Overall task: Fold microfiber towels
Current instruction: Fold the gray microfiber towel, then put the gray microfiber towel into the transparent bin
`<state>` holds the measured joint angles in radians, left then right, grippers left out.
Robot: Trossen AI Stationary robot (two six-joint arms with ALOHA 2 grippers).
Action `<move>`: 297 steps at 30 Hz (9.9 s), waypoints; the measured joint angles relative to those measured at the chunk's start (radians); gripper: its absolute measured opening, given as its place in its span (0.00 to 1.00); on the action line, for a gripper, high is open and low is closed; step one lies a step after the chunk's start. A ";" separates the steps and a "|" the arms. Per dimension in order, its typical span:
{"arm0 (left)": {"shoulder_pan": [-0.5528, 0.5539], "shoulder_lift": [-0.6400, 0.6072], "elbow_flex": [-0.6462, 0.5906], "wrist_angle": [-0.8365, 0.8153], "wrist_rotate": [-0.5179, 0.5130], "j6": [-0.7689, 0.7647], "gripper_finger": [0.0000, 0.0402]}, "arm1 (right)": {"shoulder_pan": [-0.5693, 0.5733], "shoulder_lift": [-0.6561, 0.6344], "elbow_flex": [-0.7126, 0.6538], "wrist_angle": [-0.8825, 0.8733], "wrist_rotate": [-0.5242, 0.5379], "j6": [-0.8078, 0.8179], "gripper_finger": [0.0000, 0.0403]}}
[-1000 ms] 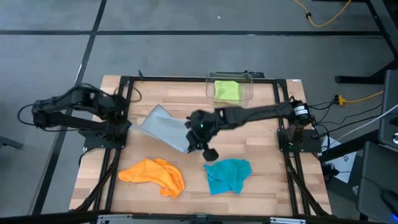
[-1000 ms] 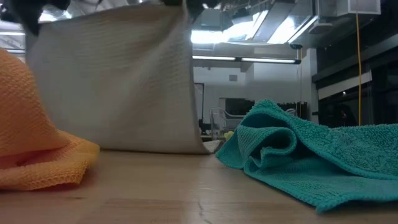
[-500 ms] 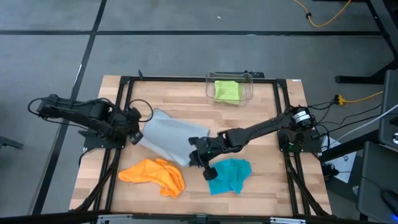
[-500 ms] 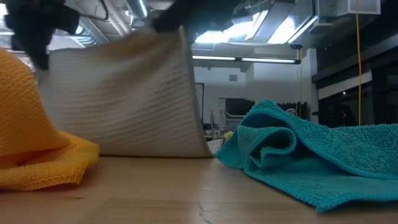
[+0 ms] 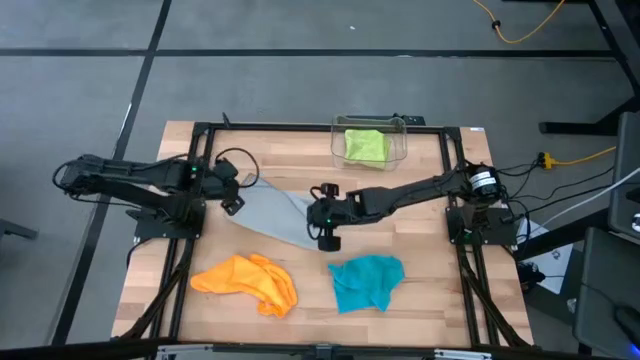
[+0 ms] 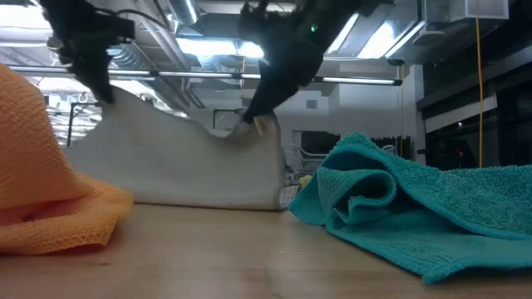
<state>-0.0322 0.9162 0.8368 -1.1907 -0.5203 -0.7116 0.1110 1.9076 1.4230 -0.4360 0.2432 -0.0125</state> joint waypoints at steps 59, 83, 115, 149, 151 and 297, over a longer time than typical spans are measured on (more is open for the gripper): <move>-0.155 0.763 -0.104 1.524 0.101 0.509 0.23 | -0.132 -0.400 -0.509 0.049 -0.146 -0.438 0.37; -0.211 0.970 0.143 1.292 0.186 0.529 0.49 | -0.170 -0.304 -0.728 0.638 -0.194 -0.617 0.37; -0.217 1.047 0.148 1.314 0.164 0.456 0.53 | -0.185 -0.066 -0.542 0.506 -0.167 -0.642 0.66; -0.369 0.760 0.363 0.911 0.035 0.406 0.00 | 0.030 -0.279 -0.181 -0.078 0.066 -0.438 0.01; -0.390 0.725 0.371 0.824 0.002 0.399 0.00 | 0.040 -0.278 -0.127 -0.067 0.090 -0.456 0.00; -0.407 0.289 0.171 -0.125 -0.514 -0.533 0.33 | -0.642 -0.266 -0.127 -0.326 -0.293 -0.381 0.47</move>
<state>-0.4397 1.2049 1.0073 -1.3159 -1.0348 -1.2449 -0.5312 1.6417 1.2957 -0.7616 -0.0497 -0.3933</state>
